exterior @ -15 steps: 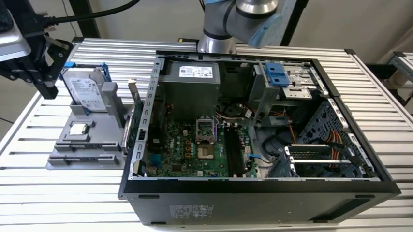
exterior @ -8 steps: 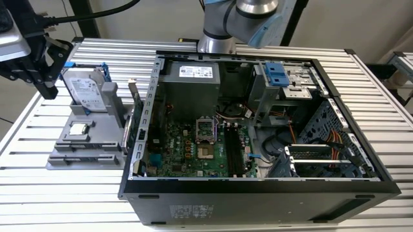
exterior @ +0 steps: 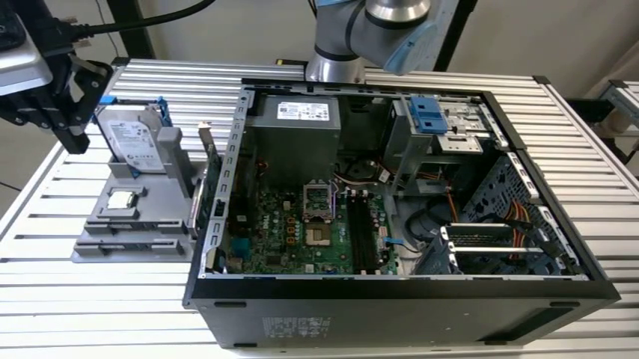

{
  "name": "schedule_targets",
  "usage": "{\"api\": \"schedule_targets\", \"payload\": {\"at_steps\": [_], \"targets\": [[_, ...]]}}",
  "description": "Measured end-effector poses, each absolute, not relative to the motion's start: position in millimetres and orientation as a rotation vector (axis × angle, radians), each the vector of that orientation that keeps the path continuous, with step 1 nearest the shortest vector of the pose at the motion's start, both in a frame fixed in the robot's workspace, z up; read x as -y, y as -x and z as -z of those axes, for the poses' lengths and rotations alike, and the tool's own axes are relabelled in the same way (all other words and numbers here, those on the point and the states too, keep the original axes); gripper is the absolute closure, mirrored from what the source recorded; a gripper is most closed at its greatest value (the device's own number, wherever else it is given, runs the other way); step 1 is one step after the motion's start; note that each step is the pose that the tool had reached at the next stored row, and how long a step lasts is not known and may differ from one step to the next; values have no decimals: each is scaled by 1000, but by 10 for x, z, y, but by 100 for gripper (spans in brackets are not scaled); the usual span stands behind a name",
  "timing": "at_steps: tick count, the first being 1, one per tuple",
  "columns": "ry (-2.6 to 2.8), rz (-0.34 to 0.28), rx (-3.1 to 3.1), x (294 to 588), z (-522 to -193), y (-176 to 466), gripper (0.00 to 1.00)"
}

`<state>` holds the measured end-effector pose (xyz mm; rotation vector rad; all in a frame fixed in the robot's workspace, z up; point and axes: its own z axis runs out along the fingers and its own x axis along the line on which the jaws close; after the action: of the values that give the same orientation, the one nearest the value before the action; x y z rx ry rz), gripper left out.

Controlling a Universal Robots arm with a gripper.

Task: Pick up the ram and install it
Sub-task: 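Reach for the ram, then pick up the ram and move it above insertion slot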

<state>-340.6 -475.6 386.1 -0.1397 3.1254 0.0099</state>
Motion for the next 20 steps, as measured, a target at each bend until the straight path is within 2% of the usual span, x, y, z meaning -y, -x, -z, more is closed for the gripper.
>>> {"api": "schedule_targets", "payload": {"at_steps": [20], "targets": [[372, -11, -3107, 4756, -3861, 3408, 100]]}}
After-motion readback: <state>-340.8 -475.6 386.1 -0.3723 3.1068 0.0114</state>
